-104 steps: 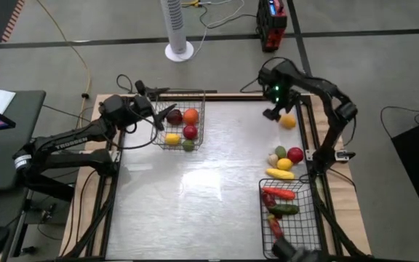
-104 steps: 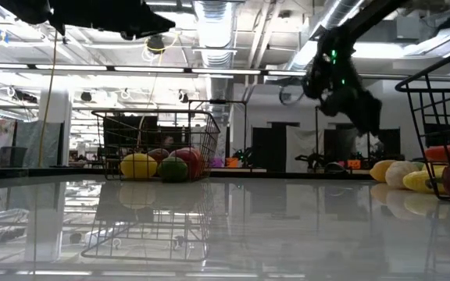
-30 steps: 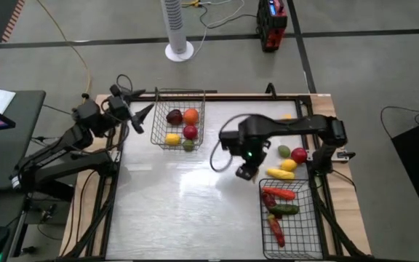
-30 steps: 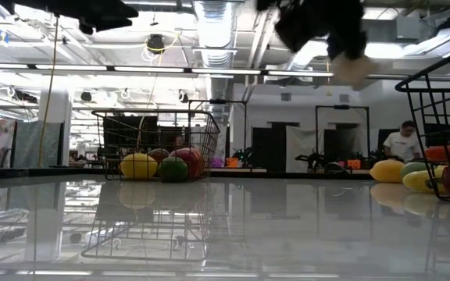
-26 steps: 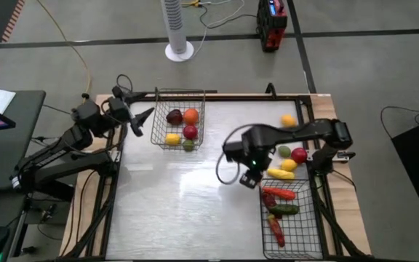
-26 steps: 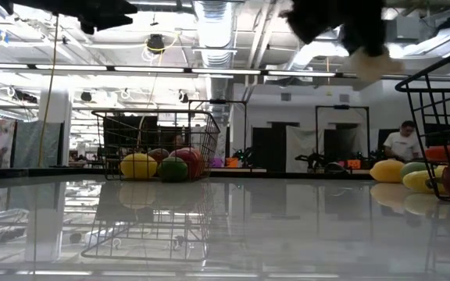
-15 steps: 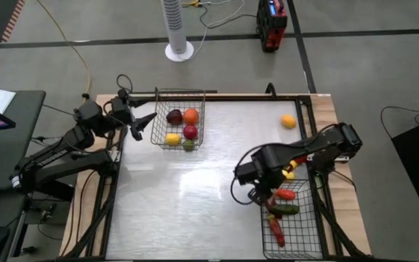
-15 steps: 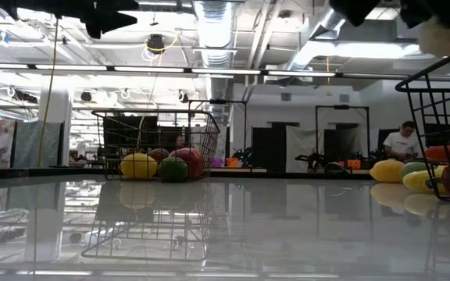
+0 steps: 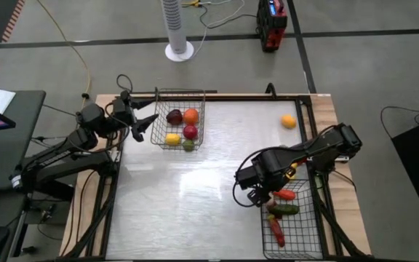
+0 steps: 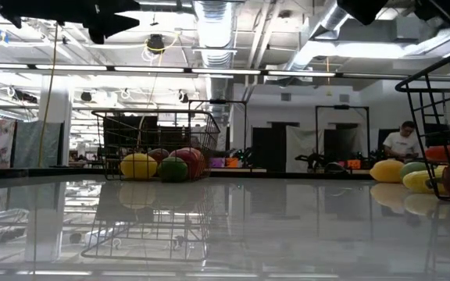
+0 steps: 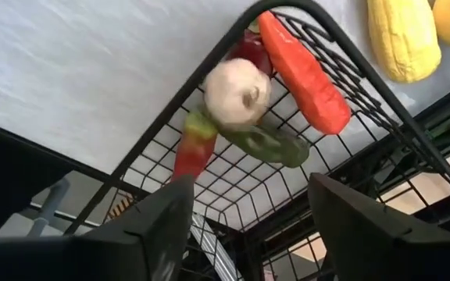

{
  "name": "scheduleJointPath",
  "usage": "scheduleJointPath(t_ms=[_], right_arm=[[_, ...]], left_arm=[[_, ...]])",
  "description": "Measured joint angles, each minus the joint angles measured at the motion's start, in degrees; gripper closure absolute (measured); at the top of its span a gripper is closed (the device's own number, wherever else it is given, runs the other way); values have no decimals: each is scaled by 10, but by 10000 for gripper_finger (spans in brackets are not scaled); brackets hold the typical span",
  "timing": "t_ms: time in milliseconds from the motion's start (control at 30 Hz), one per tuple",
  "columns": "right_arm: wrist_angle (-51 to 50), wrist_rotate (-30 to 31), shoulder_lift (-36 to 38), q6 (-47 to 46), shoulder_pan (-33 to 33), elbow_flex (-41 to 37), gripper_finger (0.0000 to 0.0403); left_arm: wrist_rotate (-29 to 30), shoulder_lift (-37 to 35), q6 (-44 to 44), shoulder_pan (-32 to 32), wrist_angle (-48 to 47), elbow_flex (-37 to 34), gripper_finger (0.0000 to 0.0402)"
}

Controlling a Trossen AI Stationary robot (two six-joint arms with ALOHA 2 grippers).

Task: Sort produce into baskets
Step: Put the green citrus into the left wire basket

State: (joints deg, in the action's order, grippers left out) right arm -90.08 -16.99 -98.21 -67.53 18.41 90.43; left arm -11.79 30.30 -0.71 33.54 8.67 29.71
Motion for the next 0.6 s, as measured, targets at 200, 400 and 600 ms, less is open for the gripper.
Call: scheduleJointPath(t_ms=[200, 400, 600], right_arm=[[1, -2, 0, 29, -14, 0, 107], [1, 74, 0, 90, -82, 0, 107], [1, 137, 0, 179, -185, 0, 110]], left_arm=[[0, 0, -2, 0, 3, 0, 123], [-4, 0, -5, 0, 2, 0, 123], [-29, 0, -11, 0, 0, 0, 123]])
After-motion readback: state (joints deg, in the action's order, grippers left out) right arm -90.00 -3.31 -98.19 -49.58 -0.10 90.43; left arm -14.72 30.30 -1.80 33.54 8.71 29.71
